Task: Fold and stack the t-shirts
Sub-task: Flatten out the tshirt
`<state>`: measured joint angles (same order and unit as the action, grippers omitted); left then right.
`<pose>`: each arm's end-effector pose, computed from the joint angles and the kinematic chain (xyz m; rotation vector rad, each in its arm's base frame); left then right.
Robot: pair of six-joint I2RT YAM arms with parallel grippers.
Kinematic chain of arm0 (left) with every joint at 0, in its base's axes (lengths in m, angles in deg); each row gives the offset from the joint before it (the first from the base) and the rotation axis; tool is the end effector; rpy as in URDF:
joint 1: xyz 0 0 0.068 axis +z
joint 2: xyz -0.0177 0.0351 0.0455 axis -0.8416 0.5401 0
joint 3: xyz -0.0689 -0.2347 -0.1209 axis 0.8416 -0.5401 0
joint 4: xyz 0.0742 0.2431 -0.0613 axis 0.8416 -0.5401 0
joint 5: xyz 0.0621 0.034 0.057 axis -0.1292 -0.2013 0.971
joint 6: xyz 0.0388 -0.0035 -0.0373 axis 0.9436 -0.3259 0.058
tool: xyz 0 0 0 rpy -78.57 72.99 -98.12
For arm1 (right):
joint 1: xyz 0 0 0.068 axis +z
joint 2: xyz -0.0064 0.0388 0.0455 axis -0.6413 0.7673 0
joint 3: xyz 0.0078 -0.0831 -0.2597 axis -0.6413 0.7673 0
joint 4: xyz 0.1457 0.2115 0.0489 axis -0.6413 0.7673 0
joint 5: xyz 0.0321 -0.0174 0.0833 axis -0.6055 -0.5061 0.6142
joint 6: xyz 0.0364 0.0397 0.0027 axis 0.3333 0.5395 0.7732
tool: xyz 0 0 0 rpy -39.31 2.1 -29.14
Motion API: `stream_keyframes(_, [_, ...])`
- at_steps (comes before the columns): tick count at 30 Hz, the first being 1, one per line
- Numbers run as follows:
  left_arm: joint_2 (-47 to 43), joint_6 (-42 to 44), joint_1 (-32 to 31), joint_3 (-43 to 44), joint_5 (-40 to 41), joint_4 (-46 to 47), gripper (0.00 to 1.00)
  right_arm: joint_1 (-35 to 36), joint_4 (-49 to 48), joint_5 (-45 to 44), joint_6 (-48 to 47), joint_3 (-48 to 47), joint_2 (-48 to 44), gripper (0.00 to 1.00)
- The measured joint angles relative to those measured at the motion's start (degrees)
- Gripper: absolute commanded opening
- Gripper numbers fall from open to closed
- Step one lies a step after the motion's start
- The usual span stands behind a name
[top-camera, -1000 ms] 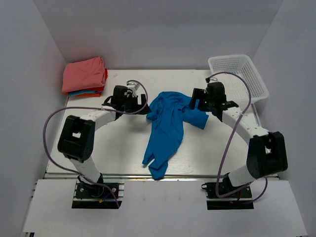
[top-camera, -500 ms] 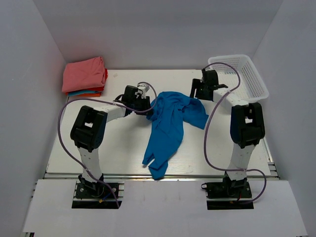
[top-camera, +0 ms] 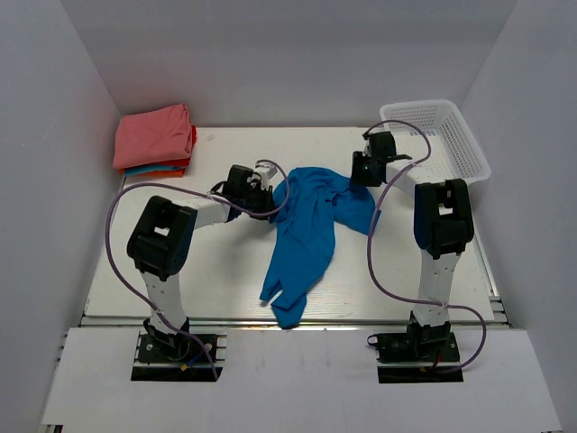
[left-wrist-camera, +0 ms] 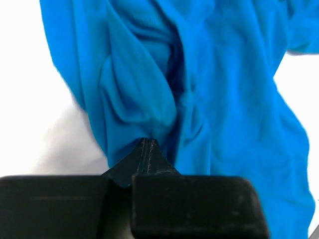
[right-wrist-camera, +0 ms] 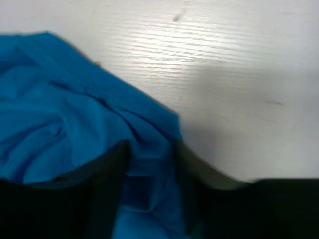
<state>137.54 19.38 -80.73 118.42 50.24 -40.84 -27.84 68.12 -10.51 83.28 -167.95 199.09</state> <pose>0.3573 -0.1716 0.1466 0.4874 2.3763 -0.8134 0.4510 0.0969 0.1770 -0.0300 2.4038 0.2100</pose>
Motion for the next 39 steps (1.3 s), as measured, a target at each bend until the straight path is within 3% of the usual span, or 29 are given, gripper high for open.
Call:
stream_keyframes(1, [-0.96, -0.13, -0.02, -1.49, 0.76, 0.44, 0.0, 0.0, -0.35, 1.25, -0.83, 0.26, -0.09, 0.19])
stream_keyframes(3, [-3.41, -0.44, -0.02, -3.54, 2.21, 0.66, 0.0, -0.04, -1.25, 3.5, -2.16, 1.09, -0.13, 0.0])
stream_keyframes(12, [-16.79, -0.46, -0.07, -4.96, 5.92, 3.37, 0.0, -0.04, -1.49, 8.2, -4.5, 4.28, -4.09, 0.0])
stream_keyframes(14, [-17.11, 0.76, -0.07, -4.2, 5.27, 2.58, 0.8, -0.04, -1.7, 8.59, -4.57, 5.11, -7.52, 0.0])
stream_keyframes(15, [-16.63, 1.29, -0.07, -3.37, 4.61, 1.81, 1.0, -0.04, -1.95, 8.81, -4.57, 5.16, -9.27, 0.0])
stream_keyframes(18, [-14.34, 3.28, -0.17, -1.75, 2.12, 0.17, 1.0, -0.04, -3.56, 9.64, -4.57, 5.16, -13.4, 0.0])
stream_keyframes(27, [-7.32, 9.77, -3.61, 0.57, 2.6, -5.88, 0.98, -0.04, -3.91, 10.12, -4.2, 6.1, -15.45, 0.0])
stream_keyframes(29, [-4.61, 10.23, -4.13, 2.27, 4.63, -7.02, 0.92, -0.04, -3.93, 10.16, -4.15, 6.1, -15.45, 0.0])
stream_keyframes(32, [-1.38, 9.86, -4.44, 3.91, 7.93, -8.98, 0.65, -0.04, -3.8, 10.29, -4.15, 6.1, -15.45, 0.0])
stream_keyframes(33, [-0.5, 9.6, -4.46, 4.37, 8.83, -9.55, 0.44, -0.04, -3.72, 10.32, -4.15, 6.1, -15.45, 0.0])
stream_keyframes(35, [0.7, 8.74, -4.46, 4.87, 10.08, -10.12, 0.18, -0.04, -3.72, 10.29, -4.15, 6.1, -15.45, 0.0])
stream_keyframes(37, [1.01, 7.91, -4.46, 4.94, 11.13, -10.23, 0.0, -0.04, -3.74, 10.29, -4.15, 6.34, -15.45, 0.0])
stream_keyframes(39, [0.7, 6.97, -4.39, 4.83, 11.8, -9.7, 0.0, -0.04, -3.67, 10.25, -4.15, 6.73, -15.45, 0.0])
